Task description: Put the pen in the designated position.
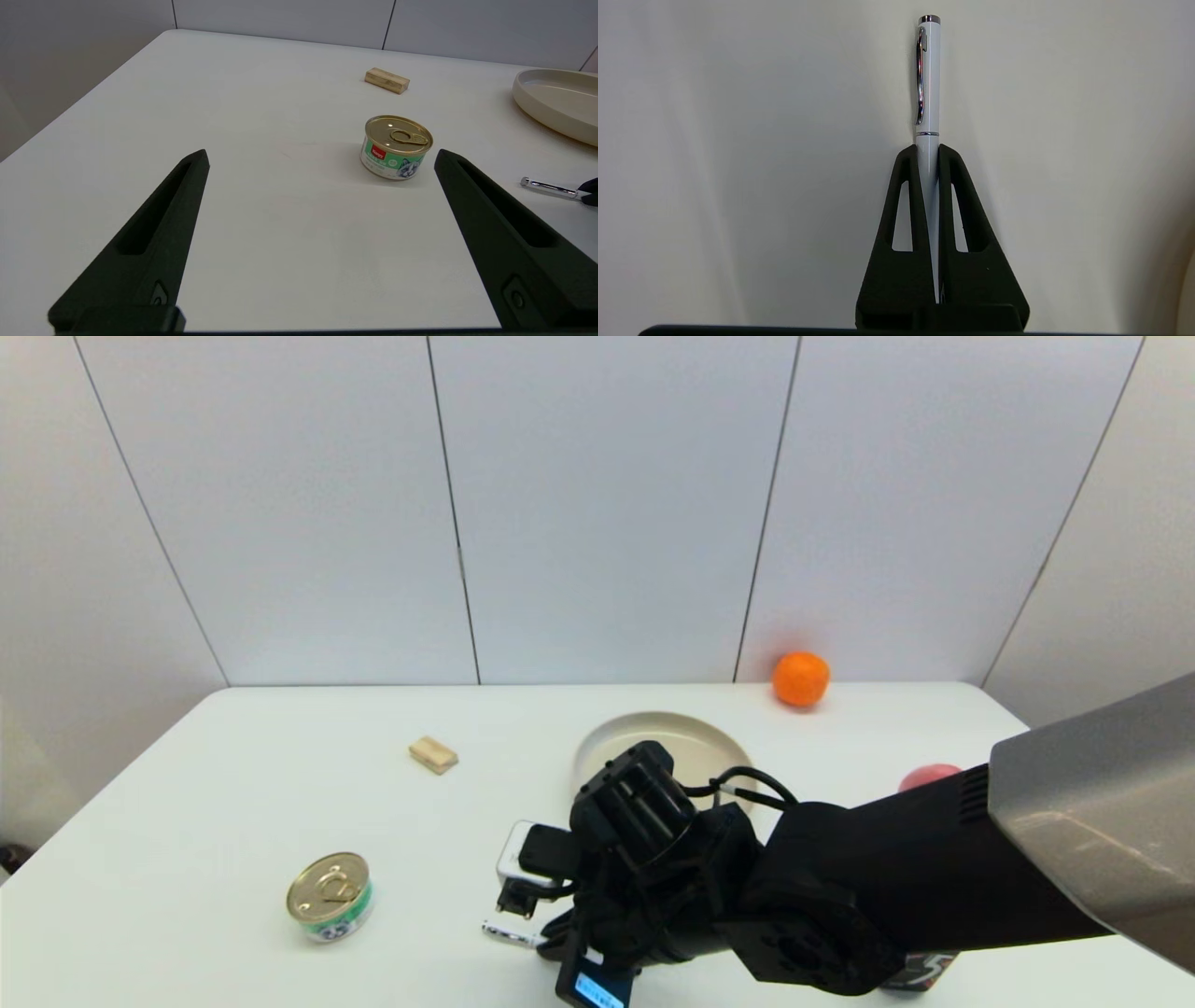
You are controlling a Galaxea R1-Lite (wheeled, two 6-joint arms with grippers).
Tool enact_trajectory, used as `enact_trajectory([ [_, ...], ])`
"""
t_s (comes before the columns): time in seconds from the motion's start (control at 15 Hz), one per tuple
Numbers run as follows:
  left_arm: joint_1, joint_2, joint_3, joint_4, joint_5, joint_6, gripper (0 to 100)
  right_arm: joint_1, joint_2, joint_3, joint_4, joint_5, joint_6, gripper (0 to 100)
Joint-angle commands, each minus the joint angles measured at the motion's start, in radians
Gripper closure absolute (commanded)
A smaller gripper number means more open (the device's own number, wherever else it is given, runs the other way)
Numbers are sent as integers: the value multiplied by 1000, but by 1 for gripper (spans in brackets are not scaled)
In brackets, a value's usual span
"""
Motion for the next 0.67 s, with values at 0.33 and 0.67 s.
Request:
enact_trajectory([
  [0.33,0,0,0,0,0,0,0,-6,-114,-10,-6,3,1,100],
  [0.67,0,0,0,0,0,0,0,-100,-160,-71,-6,-1,-8,100],
])
